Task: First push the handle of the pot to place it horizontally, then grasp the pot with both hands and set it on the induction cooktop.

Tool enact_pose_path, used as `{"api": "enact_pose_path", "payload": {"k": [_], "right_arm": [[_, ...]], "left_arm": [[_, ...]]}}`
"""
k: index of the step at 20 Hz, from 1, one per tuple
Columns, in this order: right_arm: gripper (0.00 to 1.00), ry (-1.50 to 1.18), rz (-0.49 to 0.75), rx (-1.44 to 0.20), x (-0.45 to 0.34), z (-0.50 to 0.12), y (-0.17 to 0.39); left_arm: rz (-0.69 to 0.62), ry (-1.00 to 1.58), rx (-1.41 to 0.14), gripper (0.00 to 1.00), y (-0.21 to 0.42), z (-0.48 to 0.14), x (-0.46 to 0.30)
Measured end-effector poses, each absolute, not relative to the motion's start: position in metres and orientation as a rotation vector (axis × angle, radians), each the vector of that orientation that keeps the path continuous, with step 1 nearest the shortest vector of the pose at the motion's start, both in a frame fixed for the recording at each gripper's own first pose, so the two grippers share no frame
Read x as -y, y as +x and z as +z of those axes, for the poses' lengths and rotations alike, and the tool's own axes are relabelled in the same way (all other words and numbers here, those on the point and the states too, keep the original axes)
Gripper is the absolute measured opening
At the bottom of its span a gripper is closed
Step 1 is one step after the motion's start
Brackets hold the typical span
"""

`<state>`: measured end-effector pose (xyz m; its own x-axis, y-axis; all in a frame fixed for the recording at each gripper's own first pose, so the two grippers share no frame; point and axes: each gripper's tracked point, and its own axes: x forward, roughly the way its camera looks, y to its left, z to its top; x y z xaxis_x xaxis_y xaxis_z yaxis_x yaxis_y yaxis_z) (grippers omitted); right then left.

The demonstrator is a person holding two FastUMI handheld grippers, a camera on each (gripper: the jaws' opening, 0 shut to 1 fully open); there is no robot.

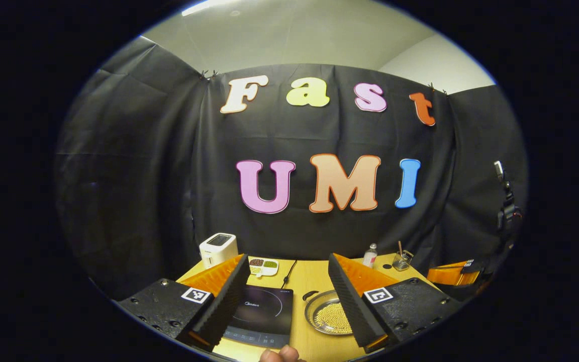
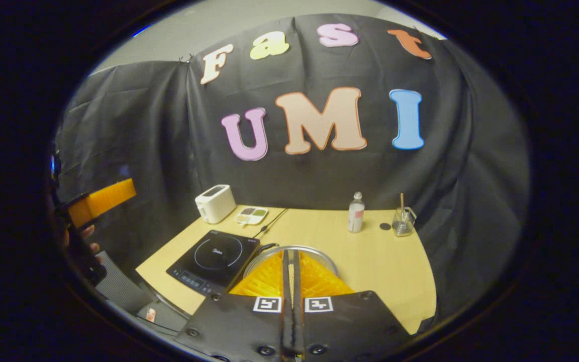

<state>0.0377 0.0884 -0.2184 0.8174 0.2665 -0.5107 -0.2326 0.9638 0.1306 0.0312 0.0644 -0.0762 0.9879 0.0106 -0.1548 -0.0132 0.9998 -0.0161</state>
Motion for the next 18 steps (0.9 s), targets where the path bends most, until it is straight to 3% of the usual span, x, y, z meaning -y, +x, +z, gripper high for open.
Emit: {"api": "enact_pose_path", "payload": {"k": [1,2,4,9,10,11,18], "right_arm": [[0.00,0.070,0.277,-0.579,-0.088,-0.231,0.042],[0.02,0.080,0.288,-0.604,-0.088,-0.242,0.045],[0.03,0.087,0.309,-0.658,-0.086,-0.270,0.051],[0.03,0.080,0.353,-0.819,-0.072,-0.337,0.046],[0.03,0.073,0.361,-0.845,-0.071,-0.349,0.043],[0.00,0.071,0.367,-0.871,-0.068,-0.360,0.041],[0.03,0.065,0.410,-1.059,-0.072,-0.417,0.021]], "left_arm": [[0.015,-0.021,-0.166,0.95,0.040,-0.079,-0.063],[0.023,-0.018,-0.182,0.92,0.049,-0.084,-0.064],[0.044,-0.010,-0.202,0.95,0.066,-0.091,-0.065],[0.089,-0.015,-0.288,0.92,0.096,-0.120,-0.061],[0.094,-0.016,-0.301,0.95,0.101,-0.126,-0.060],[0.095,-0.018,-0.315,0.92,0.104,-0.131,-0.057],[0.054,-0.040,-0.400,0.95,0.132,-0.162,-0.047]]}}
